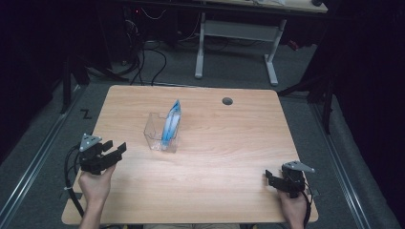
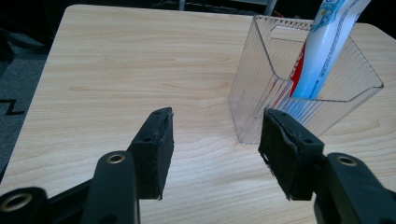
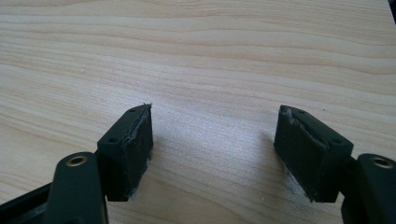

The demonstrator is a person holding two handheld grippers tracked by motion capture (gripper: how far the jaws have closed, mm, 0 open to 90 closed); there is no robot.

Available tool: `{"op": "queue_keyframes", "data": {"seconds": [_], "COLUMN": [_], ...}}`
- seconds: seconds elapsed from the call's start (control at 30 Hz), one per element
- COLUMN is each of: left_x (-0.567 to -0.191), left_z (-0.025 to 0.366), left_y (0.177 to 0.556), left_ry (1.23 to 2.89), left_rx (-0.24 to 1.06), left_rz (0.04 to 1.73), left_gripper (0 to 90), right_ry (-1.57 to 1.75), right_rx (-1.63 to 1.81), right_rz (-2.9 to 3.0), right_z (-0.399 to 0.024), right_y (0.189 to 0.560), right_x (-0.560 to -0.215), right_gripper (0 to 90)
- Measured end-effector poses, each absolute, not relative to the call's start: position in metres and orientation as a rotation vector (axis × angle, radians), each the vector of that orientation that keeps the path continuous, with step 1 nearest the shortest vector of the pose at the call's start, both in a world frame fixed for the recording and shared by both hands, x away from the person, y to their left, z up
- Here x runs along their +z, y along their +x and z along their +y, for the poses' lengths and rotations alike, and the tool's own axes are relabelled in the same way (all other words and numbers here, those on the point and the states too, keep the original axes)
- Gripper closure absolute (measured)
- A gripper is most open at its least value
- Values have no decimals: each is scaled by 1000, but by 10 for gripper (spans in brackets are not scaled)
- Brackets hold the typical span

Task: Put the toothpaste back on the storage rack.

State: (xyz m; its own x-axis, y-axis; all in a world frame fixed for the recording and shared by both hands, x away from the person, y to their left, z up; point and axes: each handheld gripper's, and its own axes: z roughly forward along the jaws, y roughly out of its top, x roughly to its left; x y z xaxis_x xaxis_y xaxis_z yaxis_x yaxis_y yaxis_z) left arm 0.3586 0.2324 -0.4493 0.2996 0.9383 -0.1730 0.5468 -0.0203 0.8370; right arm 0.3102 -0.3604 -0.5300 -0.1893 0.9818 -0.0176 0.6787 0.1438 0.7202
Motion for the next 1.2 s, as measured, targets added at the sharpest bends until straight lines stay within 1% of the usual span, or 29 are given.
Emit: {"op": "queue_keyframes", "data": {"seconds": [1.2], "left_x": [-489], "left_z": [223], "left_y": [360], "left_ry": [1730], "left_rx": [492], "left_rz": [1428], "left_gripper": [444], "right_ry": [1583], "right_rx": [807], "right_rz": [1931], "right_z": [-360], "right_y": [310], "right_x": [-530], "right_gripper": [282]}}
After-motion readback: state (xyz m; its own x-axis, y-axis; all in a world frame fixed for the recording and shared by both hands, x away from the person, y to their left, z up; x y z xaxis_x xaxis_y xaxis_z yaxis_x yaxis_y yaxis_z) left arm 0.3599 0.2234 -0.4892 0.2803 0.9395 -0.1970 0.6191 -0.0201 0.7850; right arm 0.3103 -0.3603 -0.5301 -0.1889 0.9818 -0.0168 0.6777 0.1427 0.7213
